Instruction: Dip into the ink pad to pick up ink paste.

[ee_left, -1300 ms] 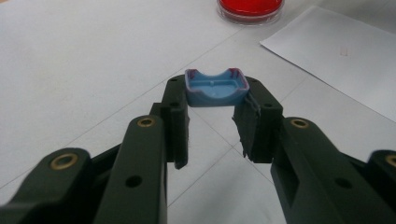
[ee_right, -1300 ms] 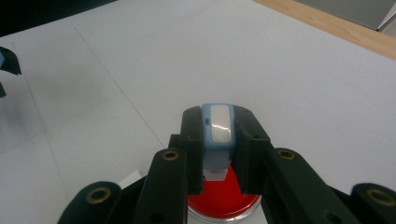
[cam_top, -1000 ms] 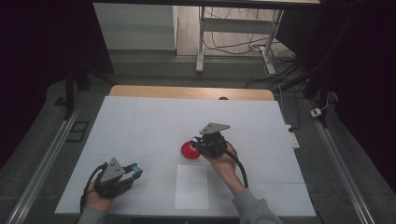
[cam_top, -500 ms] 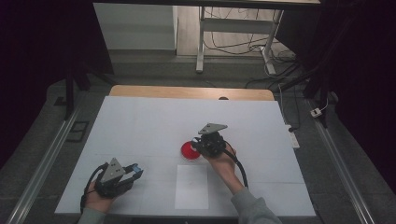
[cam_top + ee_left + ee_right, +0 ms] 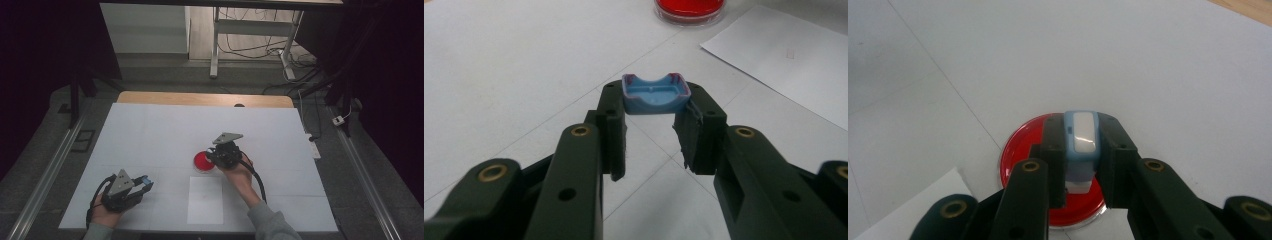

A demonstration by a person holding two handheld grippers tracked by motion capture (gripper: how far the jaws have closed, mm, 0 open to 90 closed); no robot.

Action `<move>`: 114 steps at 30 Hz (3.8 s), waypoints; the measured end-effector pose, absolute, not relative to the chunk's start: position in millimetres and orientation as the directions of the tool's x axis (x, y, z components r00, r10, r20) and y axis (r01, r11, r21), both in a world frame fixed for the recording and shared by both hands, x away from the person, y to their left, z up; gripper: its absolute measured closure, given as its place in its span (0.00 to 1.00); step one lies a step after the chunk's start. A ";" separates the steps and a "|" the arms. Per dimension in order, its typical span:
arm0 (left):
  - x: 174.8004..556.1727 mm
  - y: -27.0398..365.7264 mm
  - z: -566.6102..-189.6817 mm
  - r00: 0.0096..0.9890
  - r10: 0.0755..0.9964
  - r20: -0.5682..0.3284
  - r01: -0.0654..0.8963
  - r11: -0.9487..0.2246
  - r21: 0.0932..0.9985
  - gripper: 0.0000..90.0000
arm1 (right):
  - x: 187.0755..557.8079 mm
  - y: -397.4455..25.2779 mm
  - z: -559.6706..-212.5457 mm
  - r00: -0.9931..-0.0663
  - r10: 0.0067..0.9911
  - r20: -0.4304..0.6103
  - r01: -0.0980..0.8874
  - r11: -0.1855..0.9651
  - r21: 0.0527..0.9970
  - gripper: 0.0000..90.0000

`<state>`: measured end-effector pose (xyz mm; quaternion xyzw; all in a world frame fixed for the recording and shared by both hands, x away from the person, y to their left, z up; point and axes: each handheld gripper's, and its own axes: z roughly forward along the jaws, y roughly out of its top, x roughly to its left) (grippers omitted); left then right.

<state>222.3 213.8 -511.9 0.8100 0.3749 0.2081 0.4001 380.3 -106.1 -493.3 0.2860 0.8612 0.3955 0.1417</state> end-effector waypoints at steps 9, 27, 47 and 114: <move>222.2 213.9 -511.9 0.632 0.774 0.037 0.441 -0.399 0.804 0.73 | 380.7 -104.9 -496.9 -0.796 0.605 -0.017 0.383 0.526 0.759 0.84; 222.2 213.7 -511.8 0.633 0.773 0.038 0.441 -0.400 0.803 0.73 | 381.7 -105.3 -498.8 -0.795 0.607 -0.002 0.401 0.527 0.749 0.84; 222.2 214.2 -511.8 0.630 0.775 0.039 0.440 -0.398 0.805 0.73 | 380.7 -104.8 -500.1 -0.793 0.609 -0.018 0.395 0.536 0.746 0.84; 222.2 213.7 -511.9 0.630 0.776 0.042 0.438 -0.399 0.805 0.73 | 374.7 -88.3 -496.7 -0.828 0.561 -0.026 0.353 0.557 0.751 0.84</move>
